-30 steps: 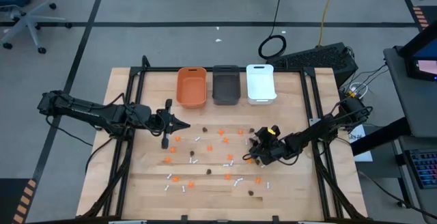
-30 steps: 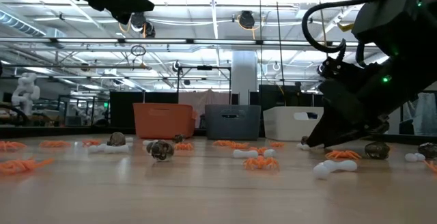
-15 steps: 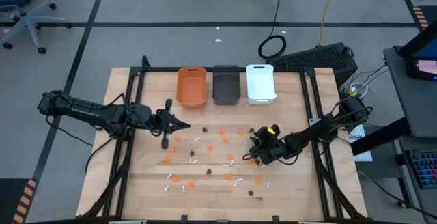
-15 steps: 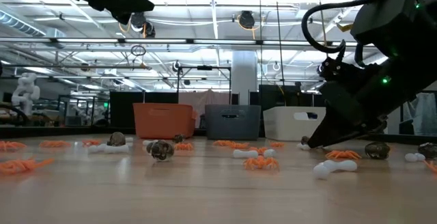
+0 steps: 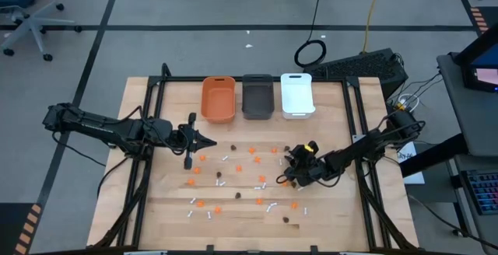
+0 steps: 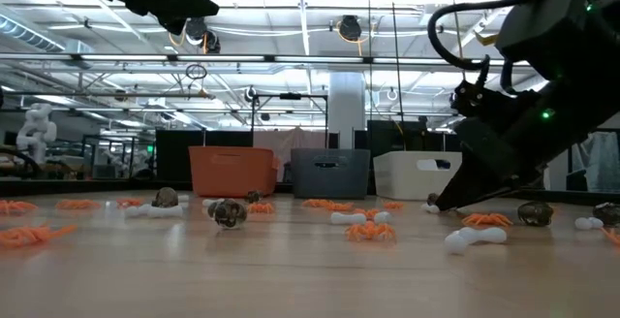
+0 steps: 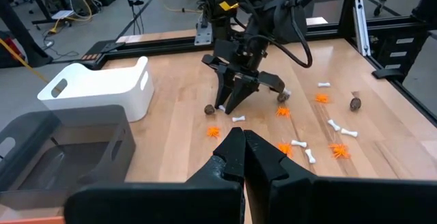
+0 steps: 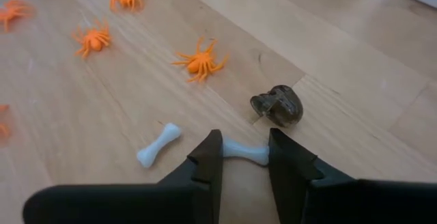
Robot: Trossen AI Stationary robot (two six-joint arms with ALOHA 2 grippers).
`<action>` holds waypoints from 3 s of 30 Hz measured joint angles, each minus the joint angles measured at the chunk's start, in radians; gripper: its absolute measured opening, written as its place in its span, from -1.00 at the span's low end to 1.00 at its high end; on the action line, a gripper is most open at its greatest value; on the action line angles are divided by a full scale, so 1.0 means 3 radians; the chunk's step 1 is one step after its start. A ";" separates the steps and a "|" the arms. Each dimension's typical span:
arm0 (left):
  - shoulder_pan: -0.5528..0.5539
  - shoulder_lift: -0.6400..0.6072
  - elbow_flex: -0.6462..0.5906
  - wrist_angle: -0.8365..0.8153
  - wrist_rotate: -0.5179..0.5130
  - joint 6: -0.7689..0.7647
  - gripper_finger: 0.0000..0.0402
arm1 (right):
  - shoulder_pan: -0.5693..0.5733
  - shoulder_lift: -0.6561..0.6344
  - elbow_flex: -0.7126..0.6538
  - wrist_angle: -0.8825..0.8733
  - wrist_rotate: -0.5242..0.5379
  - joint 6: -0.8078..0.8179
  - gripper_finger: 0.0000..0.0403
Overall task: Sort Halloween decoration
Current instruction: Put the white bone toy into the white bin
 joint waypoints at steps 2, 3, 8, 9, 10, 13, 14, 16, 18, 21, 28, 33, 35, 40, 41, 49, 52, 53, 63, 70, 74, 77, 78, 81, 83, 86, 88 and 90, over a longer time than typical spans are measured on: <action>0.0000 -0.0001 0.0000 -0.0001 0.0000 0.0000 -1.00 | 0.0000 -0.0070 0.0000 -0.0002 -0.0026 -0.0033 -0.66; 0.0000 0.0000 0.0000 -0.0001 0.0000 0.0000 -1.00 | 0.0000 -0.0110 0.0000 -0.0003 -0.0042 -0.0067 -0.66; 0.0000 0.0000 0.0000 -0.0001 0.0000 0.0000 -1.00 | 0.0001 -0.0345 -0.0012 -0.0064 -0.0187 -0.0187 -0.66; 0.0000 0.0000 0.0000 -0.0001 -0.0001 -0.0002 -1.00 | 0.0001 -0.0384 -0.0014 -0.0067 -0.0198 -0.0213 -0.66; 0.0000 0.0000 0.0000 -0.0001 -0.0001 -0.0007 -1.00 | 0.0001 -0.0427 -0.0013 -0.0064 -0.0197 -0.0238 -0.66; 0.0000 0.0000 0.0000 -0.0001 -0.0001 -0.0009 -1.00 | 0.0002 -0.0542 -0.0013 -0.0034 -0.0200 -0.0317 -0.69; 0.0000 0.0000 0.0000 -0.0002 0.0000 -0.0009 -1.00 | 0.0002 -0.0573 -0.0013 -0.0036 -0.0205 -0.0335 -0.70; 0.0000 0.0000 0.0000 -0.0001 0.0000 -0.0009 -1.00 | 0.0004 -0.0621 -0.0011 -0.0028 -0.0208 -0.0361 -0.74; 0.0000 0.0000 0.0000 -0.0002 -0.0001 -0.0009 -1.00 | 0.0004 -0.0676 -0.0011 -0.0026 -0.0258 -0.0421 -0.79; 0.0000 0.0000 0.0000 -0.0003 0.0000 -0.0058 -1.00 | 0.0004 -0.0727 -0.0006 -0.0022 -0.0314 -0.0520 -0.88; 0.0001 0.0000 0.0001 -0.0010 -0.0001 -0.0109 -1.00 | 0.0004 -0.0705 -0.0005 0.0127 -0.0422 -0.0698 -0.88; 0.0000 0.0000 0.0001 -0.0018 -0.0013 -0.0169 -1.00 | 0.0004 -0.0607 0.0000 0.0464 -0.0468 -0.0955 -0.68; 0.0000 0.0000 0.0001 -0.0022 -0.0027 -0.0173 -1.00 | 0.0004 -0.0565 0.0000 0.0475 -0.0476 -0.0984 -0.59; 0.0000 0.0000 0.0001 -0.0023 -0.0047 -0.0237 -1.00 | 0.0000 -0.0436 0.0000 0.0462 -0.0545 -0.1098 -0.43; 0.0001 0.0000 0.0001 -0.0022 -0.0060 -0.0253 -1.00 | -0.0002 -0.0405 0.0000 0.0491 -0.0547 -0.1119 -0.42; 0.0000 0.0000 0.0001 -0.0023 -0.0100 -0.0262 -1.00 | -0.0039 -0.0108 0.0000 0.0771 -0.0550 -0.1184 -0.41; 0.0000 0.0000 0.0001 -0.0023 -0.0102 -0.0263 -1.00 | -0.0045 0.0003 0.0004 0.0856 -0.0514 -0.1110 -0.42; 0.0001 0.0000 0.0001 -0.0023 -0.0103 -0.0263 -1.00 | -0.0045 0.0027 0.0004 0.0894 -0.0501 -0.1108 -0.42; 0.0000 0.0000 0.0001 -0.0024 -0.0104 -0.0270 -1.00 | -0.0050 0.0057 0.0003 0.1044 -0.0583 -0.1179 -0.42; 0.0000 0.0000 0.0001 -0.0023 -0.0104 -0.0268 -1.00 | -0.0064 0.0057 0.0004 0.0989 -0.0544 -0.1171 -0.56; 0.0001 0.0000 0.0001 -0.0024 -0.0104 -0.0268 -1.00 | -0.0064 0.0056 0.0006 0.0903 -0.0540 -0.1194 -0.70; 0.0001 0.0000 0.0001 -0.0023 -0.0104 -0.0267 -1.00 | -0.0065 0.0056 0.0006 0.0884 -0.0539 -0.1238 -0.79; 0.0000 0.0000 0.0001 -0.0024 -0.0104 -0.0267 -1.00 | -0.0065 0.0056 0.0006 0.0871 -0.0539 -0.1244 -0.82; 0.0001 0.0000 0.0001 -0.0023 -0.0104 -0.0264 -1.00 | -0.0065 0.0054 0.0009 0.0806 -0.0541 -0.1249 -0.90; 0.0000 0.0000 0.0001 -0.0024 -0.0104 -0.0263 -1.00 | -0.0065 0.0052 0.0009 0.0758 -0.0574 -0.1259 -0.96; 0.0000 0.0000 0.0001 -0.0024 -0.0104 -0.0263 -1.00 | -0.0065 0.0054 0.0009 0.0755 -0.0596 -0.1300 -0.98; 0.0000 0.0000 0.0001 -0.0024 -0.0104 -0.0263 -1.00 | -0.0065 0.0055 0.0006 0.0775 -0.0612 -0.1337 -0.98; 0.0001 0.0000 0.0001 -0.0024 -0.0104 -0.0263 -1.00 | -0.0065 0.0056 0.0005 0.0818 -0.0617 -0.1396 -0.99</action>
